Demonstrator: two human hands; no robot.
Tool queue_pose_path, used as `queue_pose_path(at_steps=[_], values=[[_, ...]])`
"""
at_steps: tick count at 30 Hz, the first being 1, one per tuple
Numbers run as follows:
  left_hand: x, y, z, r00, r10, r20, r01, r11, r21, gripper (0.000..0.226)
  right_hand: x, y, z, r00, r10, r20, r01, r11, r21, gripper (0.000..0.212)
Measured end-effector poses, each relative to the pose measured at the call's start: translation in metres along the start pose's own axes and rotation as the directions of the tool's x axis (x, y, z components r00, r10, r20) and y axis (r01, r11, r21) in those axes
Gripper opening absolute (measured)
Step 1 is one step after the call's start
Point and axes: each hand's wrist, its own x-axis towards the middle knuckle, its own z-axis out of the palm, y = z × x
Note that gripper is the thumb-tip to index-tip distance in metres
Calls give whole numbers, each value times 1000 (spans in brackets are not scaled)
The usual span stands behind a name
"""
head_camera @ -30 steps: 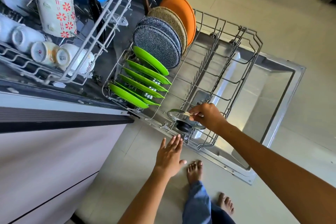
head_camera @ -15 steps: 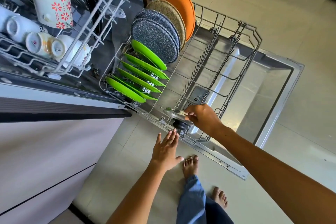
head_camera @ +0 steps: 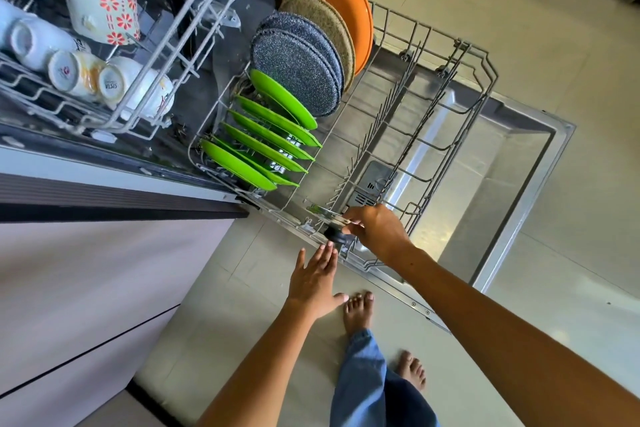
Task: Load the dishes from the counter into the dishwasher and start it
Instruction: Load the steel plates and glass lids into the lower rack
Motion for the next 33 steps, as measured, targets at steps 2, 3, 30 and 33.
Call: queue_pose_path(at_steps=[2, 3, 30, 33], values=[[-1, 0, 2, 1000, 1, -7, -1, 1000, -11, 90, 5, 4, -5, 1000, 25, -18, -25, 1000, 7, 24], [-1, 0, 3, 1000, 0, -12, 0, 1000, -16, 90, 10, 7, -9, 999, 36, -30, -35, 999, 26, 22], [-3, 3, 20, 997, -30, -69, 22, 994, -109, 104, 30, 10, -25, 999, -31, -15, 32, 998, 46, 12], [-4, 4, 20, 997, -33, -68, 26, 993, -112, 103, 29, 7, -24, 999, -36, 12, 36, 998, 53, 17]])
